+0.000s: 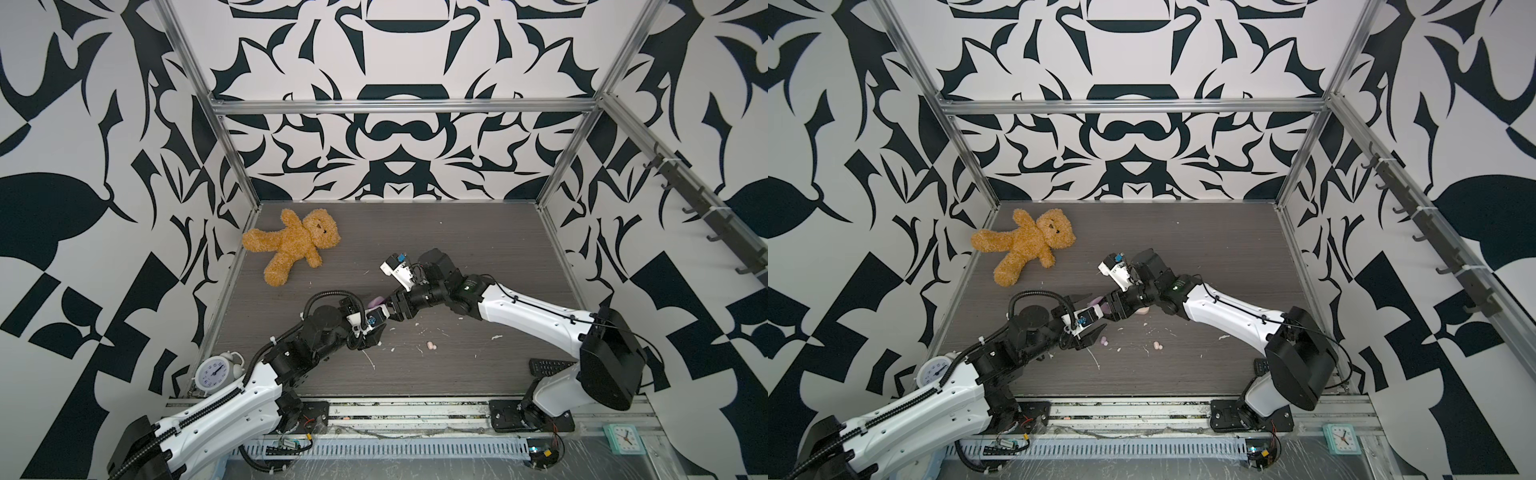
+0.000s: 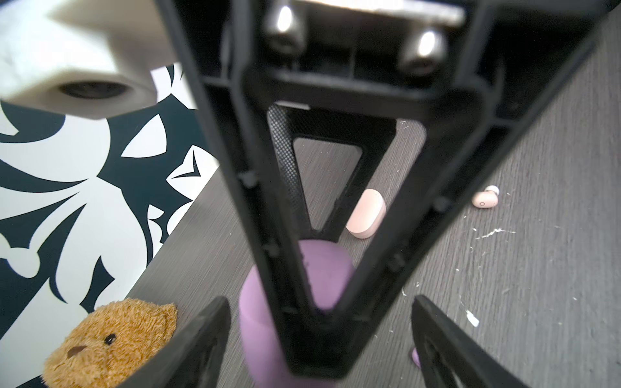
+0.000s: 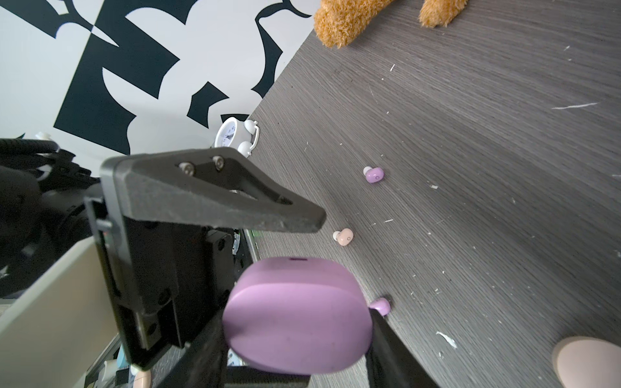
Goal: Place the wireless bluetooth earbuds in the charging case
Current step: 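Close the left gripper on the lilac case held by the right gripper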
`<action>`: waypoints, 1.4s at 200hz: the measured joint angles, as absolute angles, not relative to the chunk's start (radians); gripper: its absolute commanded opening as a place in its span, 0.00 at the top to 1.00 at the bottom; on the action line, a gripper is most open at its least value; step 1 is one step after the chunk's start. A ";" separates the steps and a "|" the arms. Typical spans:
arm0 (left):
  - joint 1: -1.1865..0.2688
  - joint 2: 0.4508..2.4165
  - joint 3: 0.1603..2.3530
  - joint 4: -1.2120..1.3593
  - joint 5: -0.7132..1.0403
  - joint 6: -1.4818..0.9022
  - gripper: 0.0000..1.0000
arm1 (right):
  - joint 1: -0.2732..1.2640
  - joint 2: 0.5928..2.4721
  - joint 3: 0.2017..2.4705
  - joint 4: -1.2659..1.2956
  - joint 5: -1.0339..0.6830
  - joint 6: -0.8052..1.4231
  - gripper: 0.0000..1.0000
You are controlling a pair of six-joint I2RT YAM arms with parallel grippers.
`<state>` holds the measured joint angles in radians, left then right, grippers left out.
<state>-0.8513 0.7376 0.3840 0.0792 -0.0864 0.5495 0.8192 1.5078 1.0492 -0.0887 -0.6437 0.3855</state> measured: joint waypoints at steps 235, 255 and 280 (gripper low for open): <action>-0.851 0.733 0.384 0.090 -0.112 0.573 0.38 | 0.827 1.508 1.044 -0.077 -0.670 0.386 1.00; -0.851 0.733 0.384 0.090 -0.112 0.575 0.39 | 0.828 1.508 1.044 -0.077 -0.670 0.386 1.00; -0.851 0.733 0.384 0.090 -0.112 0.576 0.40 | 0.829 1.508 1.044 -0.077 -0.670 0.386 1.00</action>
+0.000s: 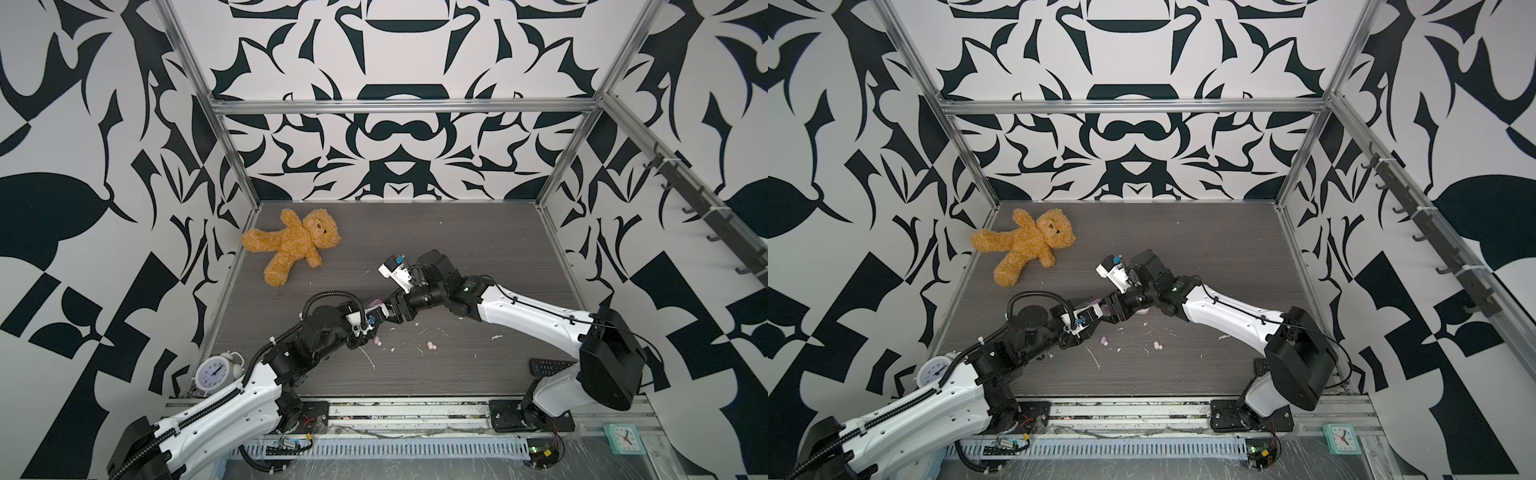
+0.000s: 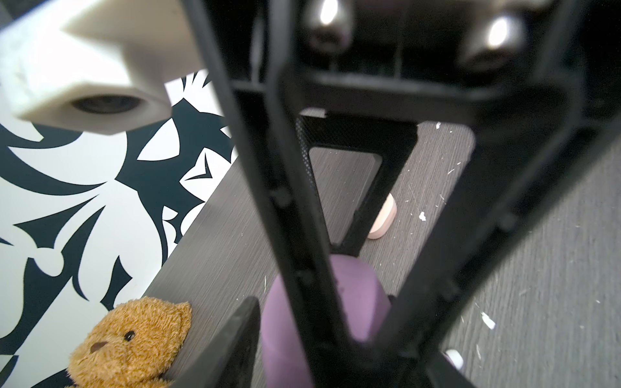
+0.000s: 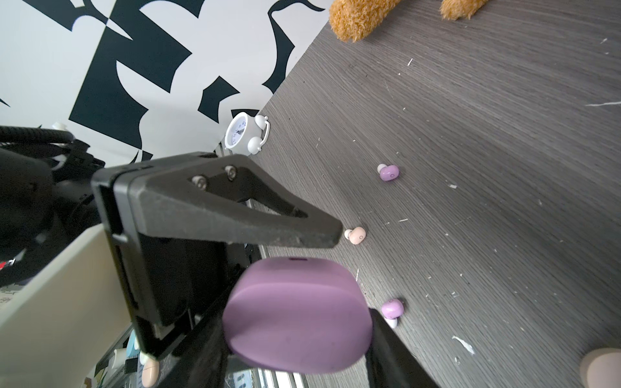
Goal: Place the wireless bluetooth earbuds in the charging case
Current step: 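Close the left gripper on the lilac case held by the right gripper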
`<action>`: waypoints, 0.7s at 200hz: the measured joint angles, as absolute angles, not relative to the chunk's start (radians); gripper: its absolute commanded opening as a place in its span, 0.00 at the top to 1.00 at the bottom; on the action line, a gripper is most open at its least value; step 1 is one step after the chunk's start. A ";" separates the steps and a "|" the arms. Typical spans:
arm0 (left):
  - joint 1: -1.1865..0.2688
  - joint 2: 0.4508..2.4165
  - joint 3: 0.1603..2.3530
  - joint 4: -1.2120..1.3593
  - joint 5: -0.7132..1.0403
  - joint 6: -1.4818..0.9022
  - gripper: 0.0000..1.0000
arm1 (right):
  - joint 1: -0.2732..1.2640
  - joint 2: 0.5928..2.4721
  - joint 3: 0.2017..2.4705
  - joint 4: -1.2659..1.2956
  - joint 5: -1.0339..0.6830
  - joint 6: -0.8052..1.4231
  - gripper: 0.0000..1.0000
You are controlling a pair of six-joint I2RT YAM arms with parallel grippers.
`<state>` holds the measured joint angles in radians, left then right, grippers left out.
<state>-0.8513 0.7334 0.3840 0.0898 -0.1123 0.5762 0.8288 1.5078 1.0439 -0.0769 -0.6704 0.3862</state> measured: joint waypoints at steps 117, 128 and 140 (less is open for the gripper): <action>-0.851 0.734 0.384 0.090 -0.116 0.584 0.69 | 0.829 1.508 1.043 -0.063 -0.676 0.386 1.00; -0.851 0.734 0.384 0.089 -0.116 0.586 0.75 | 0.829 1.508 1.042 -0.062 -0.676 0.385 1.00; -0.851 0.734 0.384 0.089 -0.116 0.588 0.77 | 0.829 1.508 1.041 -0.061 -0.676 0.385 1.00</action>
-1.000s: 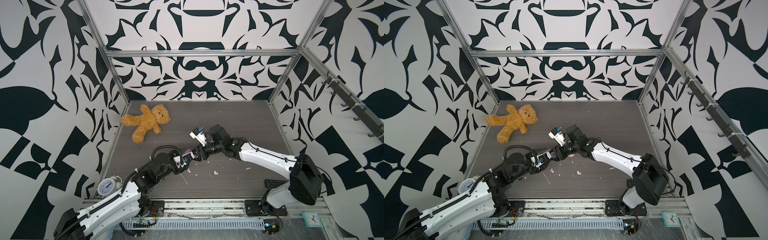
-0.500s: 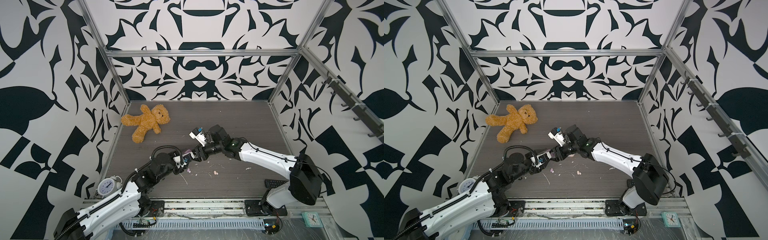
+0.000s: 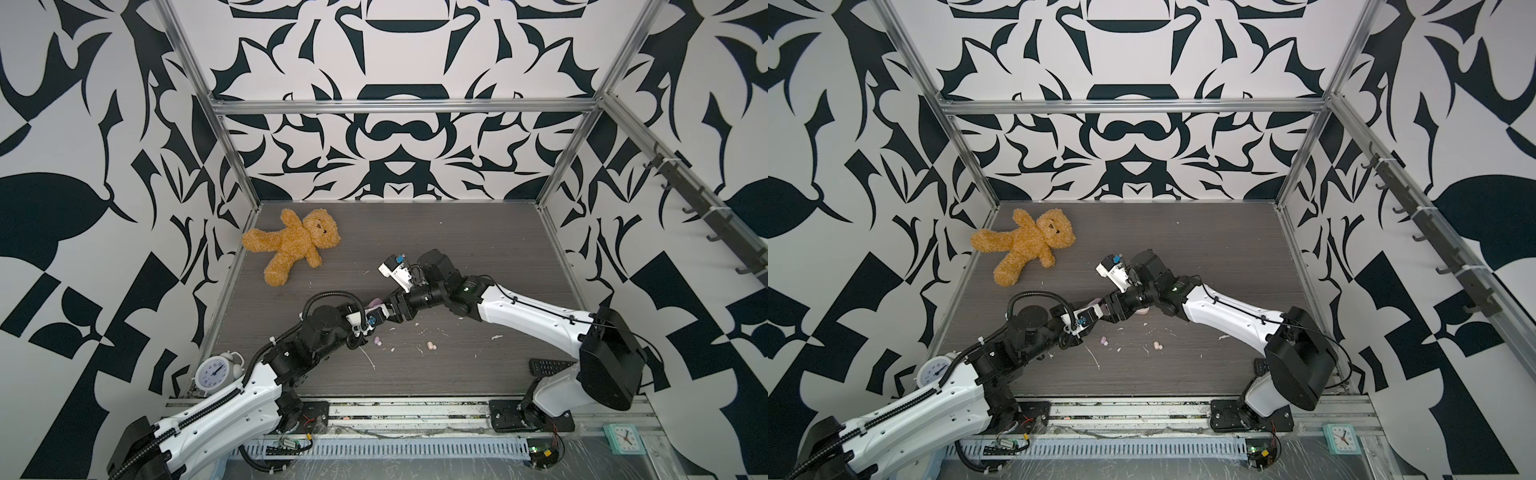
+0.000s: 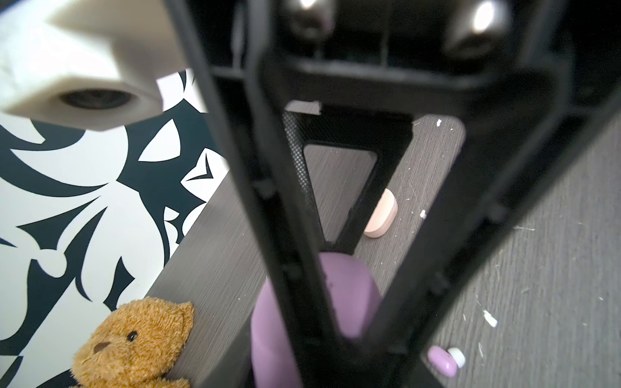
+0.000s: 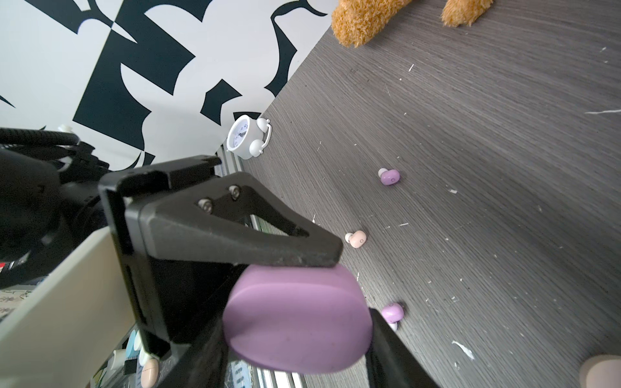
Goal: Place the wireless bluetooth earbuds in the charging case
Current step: 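Close the left gripper on the lilac case held by the right gripper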
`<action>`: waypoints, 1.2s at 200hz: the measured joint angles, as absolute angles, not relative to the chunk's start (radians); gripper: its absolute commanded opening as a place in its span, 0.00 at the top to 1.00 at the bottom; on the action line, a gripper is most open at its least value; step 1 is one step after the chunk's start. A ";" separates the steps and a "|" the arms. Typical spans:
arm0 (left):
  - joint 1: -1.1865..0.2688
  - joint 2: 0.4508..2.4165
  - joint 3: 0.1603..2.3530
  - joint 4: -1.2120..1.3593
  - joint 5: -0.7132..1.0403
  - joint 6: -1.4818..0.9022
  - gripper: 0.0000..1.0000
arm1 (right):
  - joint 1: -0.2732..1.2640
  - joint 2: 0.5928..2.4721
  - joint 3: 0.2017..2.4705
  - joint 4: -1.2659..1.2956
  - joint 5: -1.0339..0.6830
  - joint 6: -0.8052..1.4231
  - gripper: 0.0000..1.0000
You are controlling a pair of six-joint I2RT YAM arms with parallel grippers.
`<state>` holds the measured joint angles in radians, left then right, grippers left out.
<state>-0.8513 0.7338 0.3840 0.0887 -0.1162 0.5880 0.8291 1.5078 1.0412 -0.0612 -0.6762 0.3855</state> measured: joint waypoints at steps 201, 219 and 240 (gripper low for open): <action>-0.851 0.717 0.384 0.083 -0.126 0.599 1.00 | 0.833 1.508 1.040 -0.047 -0.686 0.389 0.28; -0.851 0.714 0.384 0.083 -0.126 0.599 1.00 | 0.836 1.508 1.040 -0.047 -0.690 0.390 0.24; -0.851 0.713 0.384 0.082 -0.126 0.600 1.00 | 0.836 1.508 1.039 -0.047 -0.692 0.389 0.20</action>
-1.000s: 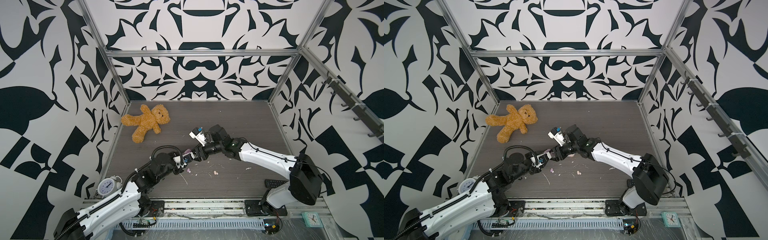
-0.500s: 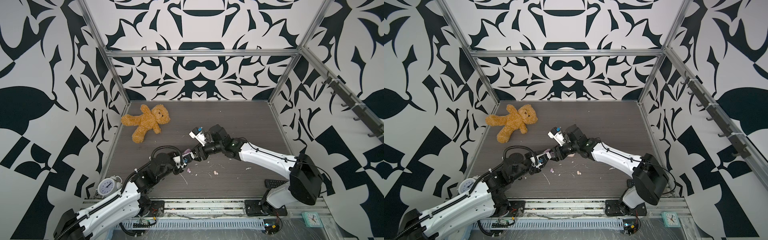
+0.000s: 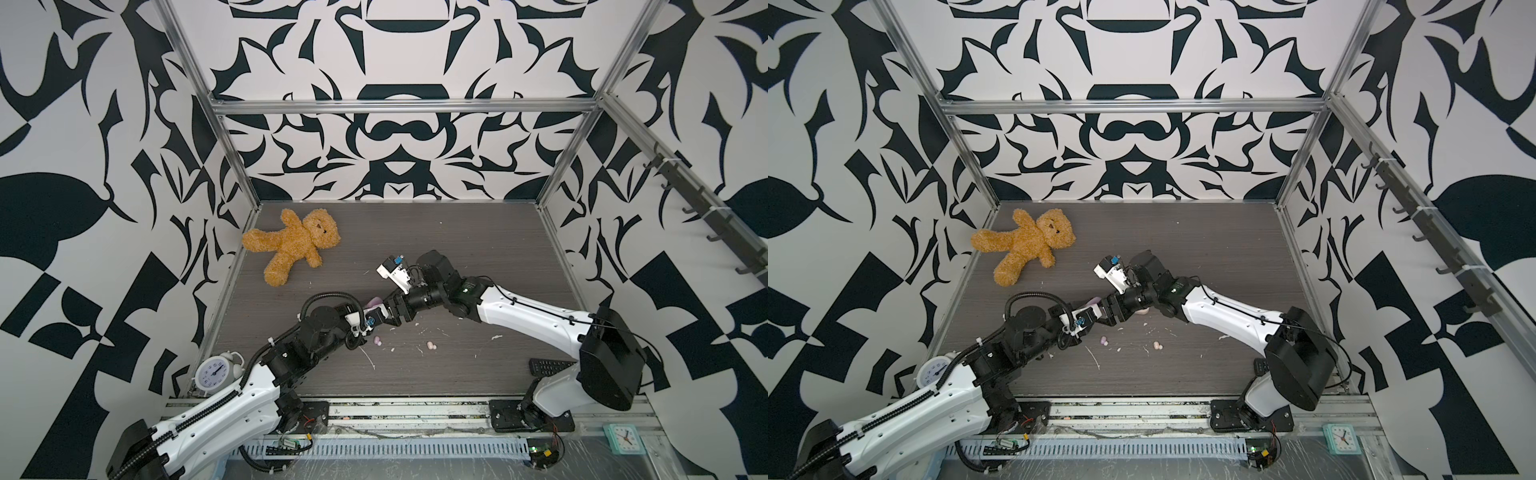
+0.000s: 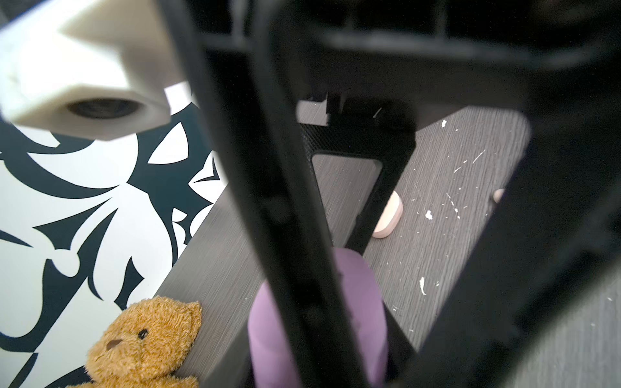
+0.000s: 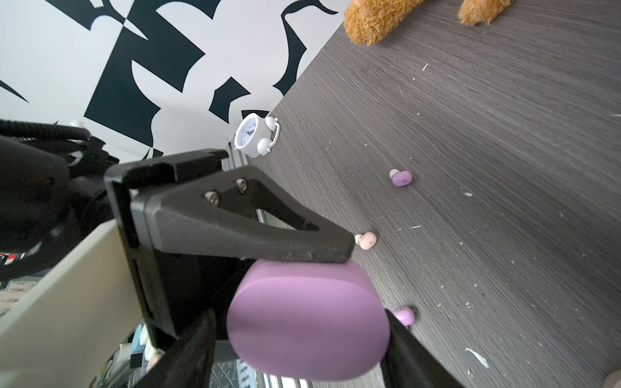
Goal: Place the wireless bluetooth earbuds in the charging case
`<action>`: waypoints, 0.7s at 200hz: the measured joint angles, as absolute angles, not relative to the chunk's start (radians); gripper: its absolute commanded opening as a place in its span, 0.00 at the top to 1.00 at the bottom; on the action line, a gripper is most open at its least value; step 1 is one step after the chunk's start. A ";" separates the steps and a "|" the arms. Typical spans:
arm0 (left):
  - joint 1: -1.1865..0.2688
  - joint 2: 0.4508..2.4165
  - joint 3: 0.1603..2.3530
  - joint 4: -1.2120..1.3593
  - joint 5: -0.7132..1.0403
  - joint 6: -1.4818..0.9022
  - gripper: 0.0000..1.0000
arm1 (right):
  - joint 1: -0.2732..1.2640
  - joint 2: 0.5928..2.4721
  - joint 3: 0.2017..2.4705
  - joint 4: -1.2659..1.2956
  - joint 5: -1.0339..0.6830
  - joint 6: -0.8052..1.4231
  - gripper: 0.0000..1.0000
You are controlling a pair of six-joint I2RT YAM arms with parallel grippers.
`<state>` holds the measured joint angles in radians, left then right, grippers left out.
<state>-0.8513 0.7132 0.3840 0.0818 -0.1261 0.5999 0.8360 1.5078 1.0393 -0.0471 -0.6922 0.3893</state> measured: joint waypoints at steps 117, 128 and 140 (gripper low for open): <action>-0.851 0.648 0.478 -0.105 -0.041 0.487 1.00 | 0.837 1.288 0.938 -0.015 -0.637 0.341 0.05; -0.851 0.638 0.498 -0.137 -0.008 0.457 1.00 | 0.837 1.254 0.924 -0.002 -0.631 0.329 0.06; -0.851 0.622 0.519 -0.168 0.032 0.416 1.00 | 0.837 1.221 0.905 0.008 -0.622 0.311 0.07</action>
